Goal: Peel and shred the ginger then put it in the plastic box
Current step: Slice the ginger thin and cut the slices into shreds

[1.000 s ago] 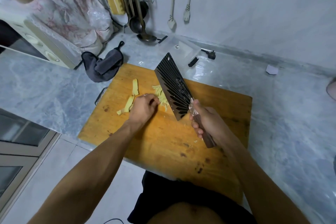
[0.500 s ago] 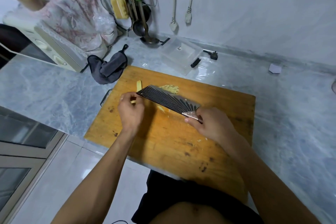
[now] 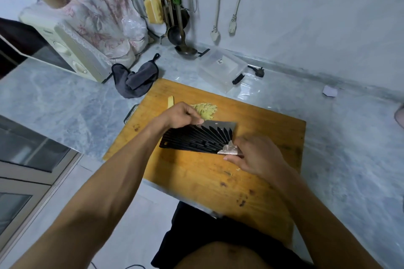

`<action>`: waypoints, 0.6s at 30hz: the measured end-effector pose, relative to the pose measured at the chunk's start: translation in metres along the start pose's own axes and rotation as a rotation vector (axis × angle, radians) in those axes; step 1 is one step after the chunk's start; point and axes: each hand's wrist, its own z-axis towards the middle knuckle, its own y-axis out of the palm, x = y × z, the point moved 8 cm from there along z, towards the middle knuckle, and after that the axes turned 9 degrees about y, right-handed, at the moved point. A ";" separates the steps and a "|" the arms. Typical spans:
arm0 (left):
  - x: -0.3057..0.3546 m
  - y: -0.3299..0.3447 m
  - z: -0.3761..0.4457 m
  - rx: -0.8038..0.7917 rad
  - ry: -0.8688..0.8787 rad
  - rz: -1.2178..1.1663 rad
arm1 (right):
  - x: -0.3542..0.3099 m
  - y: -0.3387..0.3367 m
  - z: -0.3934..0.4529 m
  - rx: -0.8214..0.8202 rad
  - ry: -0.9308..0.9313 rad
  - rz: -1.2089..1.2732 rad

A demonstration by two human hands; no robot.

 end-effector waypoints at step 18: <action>0.016 -0.020 0.008 0.273 0.024 0.551 | -0.004 0.007 -0.001 -0.108 0.205 0.187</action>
